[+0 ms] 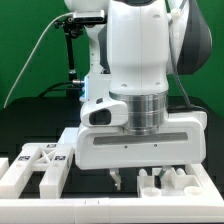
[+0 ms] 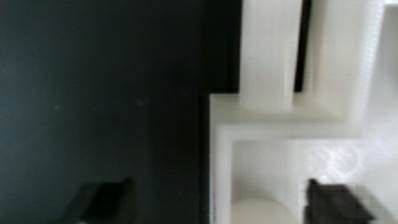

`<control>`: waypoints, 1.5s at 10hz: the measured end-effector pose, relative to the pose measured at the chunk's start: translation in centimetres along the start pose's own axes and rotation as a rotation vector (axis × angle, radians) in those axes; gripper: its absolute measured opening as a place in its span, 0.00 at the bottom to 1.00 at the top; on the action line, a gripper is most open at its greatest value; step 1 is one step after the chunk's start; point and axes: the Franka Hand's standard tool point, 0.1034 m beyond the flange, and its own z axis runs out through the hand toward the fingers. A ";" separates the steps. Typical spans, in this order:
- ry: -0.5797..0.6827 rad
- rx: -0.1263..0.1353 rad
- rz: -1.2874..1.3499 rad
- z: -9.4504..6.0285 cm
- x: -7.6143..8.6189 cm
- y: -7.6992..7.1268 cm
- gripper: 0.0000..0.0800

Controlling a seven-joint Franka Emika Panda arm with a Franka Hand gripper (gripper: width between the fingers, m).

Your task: Assemble chair

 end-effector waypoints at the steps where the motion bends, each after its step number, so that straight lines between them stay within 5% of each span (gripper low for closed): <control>1: 0.000 0.000 0.000 0.0 0.0 0.0 0.76; 7: 0.000 0.001 -0.010 -0.2 0.0 0.2 0.81; 11: -0.025 0.011 -0.013 -4.8 -4.2 0.7 0.81; 12: -0.094 0.012 0.011 -4.8 -5.5 0.3 0.81; 15: -0.288 0.015 0.014 -4.6 -5.8 -0.1 0.81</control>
Offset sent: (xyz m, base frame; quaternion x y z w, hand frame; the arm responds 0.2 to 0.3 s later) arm 0.0000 0.0000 0.0000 0.0000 0.0000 0.0000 1.0000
